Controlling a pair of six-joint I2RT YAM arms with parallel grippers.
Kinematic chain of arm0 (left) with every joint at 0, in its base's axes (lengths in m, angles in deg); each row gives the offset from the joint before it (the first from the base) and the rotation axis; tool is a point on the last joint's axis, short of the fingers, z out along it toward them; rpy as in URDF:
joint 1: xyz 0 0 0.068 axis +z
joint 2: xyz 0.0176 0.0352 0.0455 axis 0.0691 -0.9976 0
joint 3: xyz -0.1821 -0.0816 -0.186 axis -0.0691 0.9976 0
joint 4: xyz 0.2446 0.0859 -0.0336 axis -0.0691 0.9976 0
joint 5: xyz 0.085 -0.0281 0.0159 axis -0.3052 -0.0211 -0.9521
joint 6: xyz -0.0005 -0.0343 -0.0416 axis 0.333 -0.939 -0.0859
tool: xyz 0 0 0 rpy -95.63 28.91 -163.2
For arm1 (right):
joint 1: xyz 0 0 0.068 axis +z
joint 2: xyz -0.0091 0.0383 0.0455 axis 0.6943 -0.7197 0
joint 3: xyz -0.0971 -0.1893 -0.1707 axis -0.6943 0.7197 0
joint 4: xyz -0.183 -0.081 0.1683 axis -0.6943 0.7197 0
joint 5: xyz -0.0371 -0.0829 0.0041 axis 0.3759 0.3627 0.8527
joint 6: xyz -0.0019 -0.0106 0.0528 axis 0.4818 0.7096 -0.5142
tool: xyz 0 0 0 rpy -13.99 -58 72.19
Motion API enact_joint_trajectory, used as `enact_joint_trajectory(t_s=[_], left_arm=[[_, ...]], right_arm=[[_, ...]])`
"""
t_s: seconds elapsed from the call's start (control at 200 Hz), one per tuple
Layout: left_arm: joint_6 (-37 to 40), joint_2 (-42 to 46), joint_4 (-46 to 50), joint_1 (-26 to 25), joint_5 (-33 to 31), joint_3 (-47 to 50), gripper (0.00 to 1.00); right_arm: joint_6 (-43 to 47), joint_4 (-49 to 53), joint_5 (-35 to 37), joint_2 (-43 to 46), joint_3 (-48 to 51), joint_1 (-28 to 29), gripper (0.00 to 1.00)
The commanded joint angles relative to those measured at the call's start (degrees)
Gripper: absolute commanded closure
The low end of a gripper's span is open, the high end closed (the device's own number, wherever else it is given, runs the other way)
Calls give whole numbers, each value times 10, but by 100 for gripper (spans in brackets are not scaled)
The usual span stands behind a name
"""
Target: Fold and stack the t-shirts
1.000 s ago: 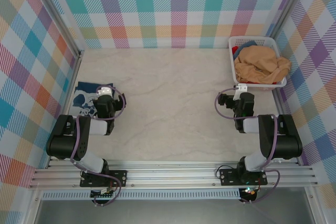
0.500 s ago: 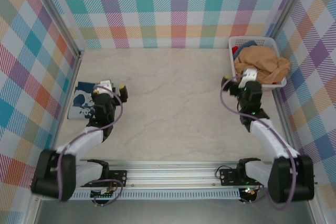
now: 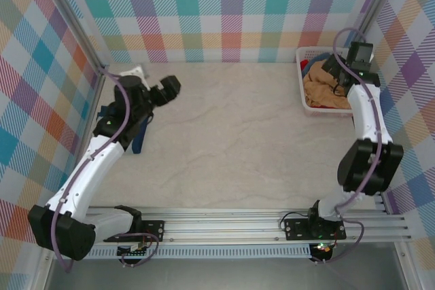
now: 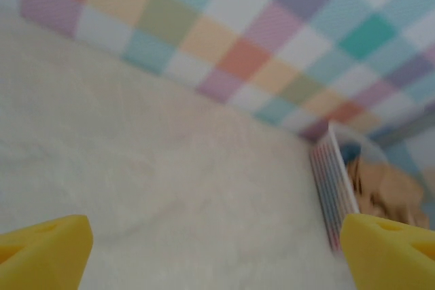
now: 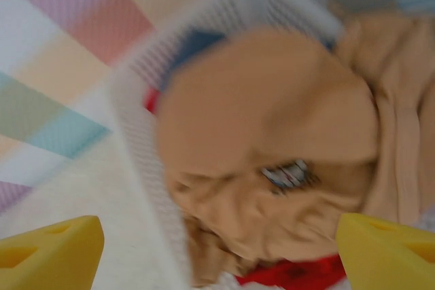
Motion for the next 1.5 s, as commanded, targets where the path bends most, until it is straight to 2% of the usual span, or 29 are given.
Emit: enact_joint_trajectory(t_s=[0.0, 0.07, 0.185, 0.285, 0.45, 0.5, 0.61, 0.68, 0.865, 0.995, 1.09, 1.205, 1.32, 1.425, 1.495], left_arm=[[-18, 25, 56, -32, 39, 12, 7], [-23, 33, 47, -44, 45, 30, 9], [-25, 47, 47, -55, 39, 53, 10], [-26, 58, 47, -56, 37, 72, 10], [-24, 74, 55, -57, 32, 86, 11], [-24, 77, 59, -57, 30, 88, 12], [-24, 83, 58, -57, 24, 97, 14], [-26, 85, 57, -57, 22, 101, 14], [-37, 91, 54, -58, 15, 105, 17], [-41, 90, 62, -60, 8, 92, 18], [-48, 92, 68, -61, -2, 82, 18], [-56, 96, 75, -60, -17, 70, 18], [-57, 105, 102, -61, -47, 49, 18], [-60, 116, 129, -61, -77, 34, 18], [-61, 122, 144, -61, -81, 28, 18]], right_arm=[[-50, 35, -52, -29, -33, -21, 14], [-50, -7, -82, -59, -35, -27, 15], [-58, 8, -102, -136, -96, -33, 17], [-79, 7, -139, -191, -126, -44, 26], [-87, -2, -156, -234, -151, -46, 37], [-89, -4, -162, -239, -156, -48, 48], [-87, -53, -170, -212, -127, -48, 85], [-87, -91, -171, -175, -89, -47, 100], [-65, -173, -151, -24, 24, -20, 100], [-35, -180, -139, 89, 43, 29, 100], [-5, -166, -155, 149, 14, 83, 100], [18, -135, -215, 175, -64, 145, 100], [-1, -122, -286, 179, -126, 182, 100], [-29, -99, -321, 180, -132, 197, 100], [-37, -81, -320, 191, -99, 210, 100]])
